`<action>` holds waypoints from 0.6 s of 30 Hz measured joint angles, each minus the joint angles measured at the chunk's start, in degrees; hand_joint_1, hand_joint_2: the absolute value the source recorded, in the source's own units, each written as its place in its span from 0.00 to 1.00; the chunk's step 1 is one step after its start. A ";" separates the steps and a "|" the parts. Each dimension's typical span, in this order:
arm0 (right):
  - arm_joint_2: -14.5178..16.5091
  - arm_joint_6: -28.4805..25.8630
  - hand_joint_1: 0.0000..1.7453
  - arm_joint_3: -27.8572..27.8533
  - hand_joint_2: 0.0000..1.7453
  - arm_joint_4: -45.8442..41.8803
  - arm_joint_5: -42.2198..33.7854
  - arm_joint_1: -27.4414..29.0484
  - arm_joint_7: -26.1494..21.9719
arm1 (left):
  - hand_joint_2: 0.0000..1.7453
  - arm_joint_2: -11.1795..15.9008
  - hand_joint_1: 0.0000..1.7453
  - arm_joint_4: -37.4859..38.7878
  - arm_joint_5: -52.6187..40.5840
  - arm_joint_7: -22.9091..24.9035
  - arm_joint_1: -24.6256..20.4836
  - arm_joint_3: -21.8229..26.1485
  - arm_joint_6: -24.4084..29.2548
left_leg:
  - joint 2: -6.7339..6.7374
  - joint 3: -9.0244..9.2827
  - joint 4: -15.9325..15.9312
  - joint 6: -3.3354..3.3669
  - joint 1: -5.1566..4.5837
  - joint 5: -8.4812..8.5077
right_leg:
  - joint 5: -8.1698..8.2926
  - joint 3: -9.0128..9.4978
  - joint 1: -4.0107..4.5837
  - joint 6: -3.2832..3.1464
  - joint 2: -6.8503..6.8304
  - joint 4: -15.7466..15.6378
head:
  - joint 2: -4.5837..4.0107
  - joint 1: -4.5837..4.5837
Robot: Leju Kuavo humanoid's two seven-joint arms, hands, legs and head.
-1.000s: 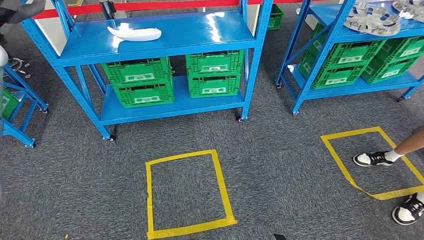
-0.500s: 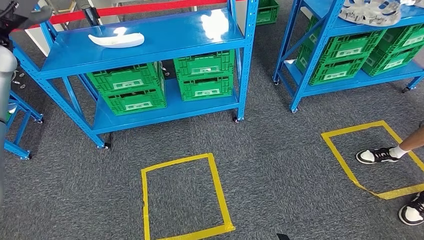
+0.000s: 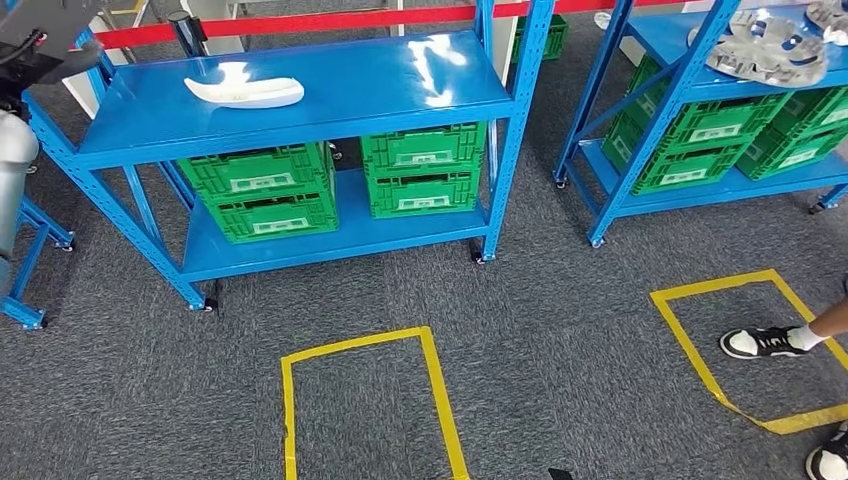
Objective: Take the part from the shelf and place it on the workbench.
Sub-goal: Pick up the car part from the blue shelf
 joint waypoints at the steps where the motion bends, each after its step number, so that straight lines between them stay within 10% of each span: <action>1: -0.04 0.00 0.00 -0.01 0.00 0.00 0.01 0.07 0.00 | 1.00 -0.02 0.00 0.11 0.00 0.01 0.20 -0.01 0.00 | -0.06 0.98 0.01 -0.16 0.09 -0.80 | -0.76 -1.16 -0.01 0.12 -0.04 -0.69 | 0.00 0.02; 2: -0.07 0.00 0.00 -0.02 0.00 0.00 0.01 0.14 0.00 | 1.00 -0.02 0.00 0.23 0.00 0.02 0.33 -0.01 0.00 | -0.08 2.04 0.03 -0.37 0.20 -1.65 | -0.11 -1.58 -0.02 0.24 -0.10 -2.76 | 0.00 0.02; 4: -0.10 0.01 0.00 -0.02 0.00 0.03 0.01 0.38 0.01 | 1.00 -0.04 0.00 0.49 -0.02 0.13 0.44 -0.03 0.00 | -0.06 4.24 0.19 -0.88 0.36 -3.53 | 6.35 -0.92 -0.09 0.37 -0.48 -9.91 | 0.00 0.04; 7: -0.08 0.02 0.00 -0.02 0.00 0.13 0.14 0.52 -0.01 | 1.00 0.31 0.00 0.72 -0.33 0.65 0.52 -0.28 0.02 | -0.14 6.30 0.22 -2.08 0.11 -5.95 | 13.08 0.35 0.10 -0.80 -1.09 -15.40 | 0.00 -0.03; 10: -0.08 0.19 0.00 -0.03 0.00 0.13 0.39 0.42 -0.07 | 1.00 1.56 0.00 0.53 -0.60 0.99 0.61 -0.70 0.18 | -0.06 6.49 2.47 -3.19 0.23 -5.38 | 11.37 2.10 0.06 -2.63 -0.77 -15.27 | 0.00 -0.19; 13: -0.11 0.46 0.00 -0.04 0.00 0.13 1.03 0.31 -0.07 | 1.00 3.77 0.00 0.74 -0.01 0.82 1.69 -0.86 0.24 | -0.01 -0.11 12.38 -3.76 0.33 -5.47 | 9.62 4.76 -0.04 -3.65 -0.04 -15.63 | 0.00 -0.33; 15: -0.13 0.58 0.00 -0.04 0.00 0.13 1.45 0.40 0.00 | 1.00 5.59 0.00 0.94 0.49 0.57 3.28 -0.86 0.24 | -0.02 -5.13 16.59 -3.72 0.30 -9.53 | 8.01 6.80 0.04 -3.74 0.53 -15.80 | 0.00 -0.36; 17: -0.13 0.61 0.00 -0.04 0.00 0.13 1.69 0.64 0.06 | 1.00 7.15 0.00 1.02 0.78 0.11 4.92 -0.86 0.26 | -0.01 -7.90 15.16 -3.42 0.22 -12.11 | 6.08 9.28 0.22 -3.78 0.83 -15.84 | 0.00 -0.37; 18: -0.12 0.63 0.00 -0.04 0.00 0.13 1.79 0.75 0.07 | 1.00 7.82 0.00 1.04 0.85 -0.08 5.54 -0.86 0.27 | 0.00 -8.43 12.58 -3.12 0.12 -10.58 | 5.07 10.57 0.34 -3.79 0.88 -15.85 | 0.00 -0.37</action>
